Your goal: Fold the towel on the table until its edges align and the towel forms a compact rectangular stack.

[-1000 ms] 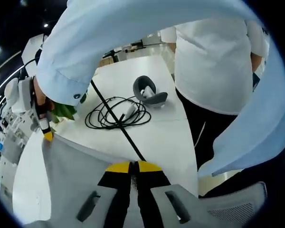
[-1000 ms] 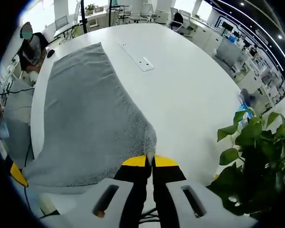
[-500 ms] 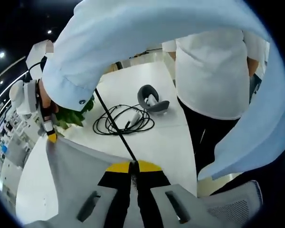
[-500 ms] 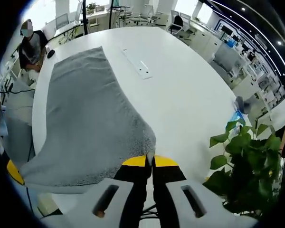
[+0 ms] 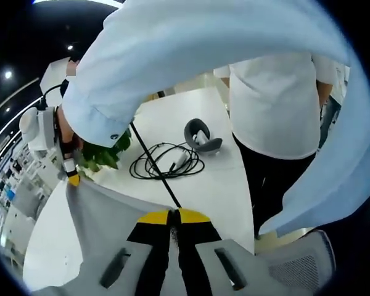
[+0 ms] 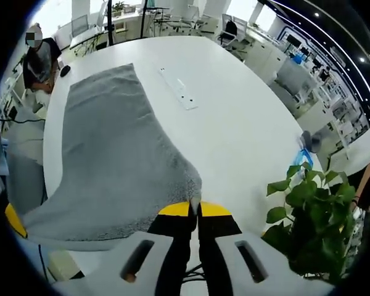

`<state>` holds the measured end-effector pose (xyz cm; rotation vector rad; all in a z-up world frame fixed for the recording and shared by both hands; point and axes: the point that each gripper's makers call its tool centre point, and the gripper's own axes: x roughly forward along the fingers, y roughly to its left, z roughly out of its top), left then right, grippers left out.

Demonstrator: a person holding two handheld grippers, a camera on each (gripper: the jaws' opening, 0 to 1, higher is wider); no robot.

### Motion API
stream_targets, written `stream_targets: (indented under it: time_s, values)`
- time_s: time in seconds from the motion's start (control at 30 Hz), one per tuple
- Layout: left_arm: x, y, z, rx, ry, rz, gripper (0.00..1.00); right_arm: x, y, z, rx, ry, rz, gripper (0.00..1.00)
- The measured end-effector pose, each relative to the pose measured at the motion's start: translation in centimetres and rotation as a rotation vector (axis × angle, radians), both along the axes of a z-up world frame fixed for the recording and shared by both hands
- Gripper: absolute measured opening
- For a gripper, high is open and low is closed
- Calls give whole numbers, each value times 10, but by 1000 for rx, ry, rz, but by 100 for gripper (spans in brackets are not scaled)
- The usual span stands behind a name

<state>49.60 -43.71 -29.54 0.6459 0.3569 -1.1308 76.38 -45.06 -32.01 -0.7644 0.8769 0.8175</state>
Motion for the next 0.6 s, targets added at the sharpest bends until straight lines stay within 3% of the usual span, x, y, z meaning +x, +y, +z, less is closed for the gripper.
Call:
stream_targets:
  time_s: [0.6]
  values:
    - [-9,-7,32,-59,-41,-73,4,-3,-12,22,-43,-15,-33,1]
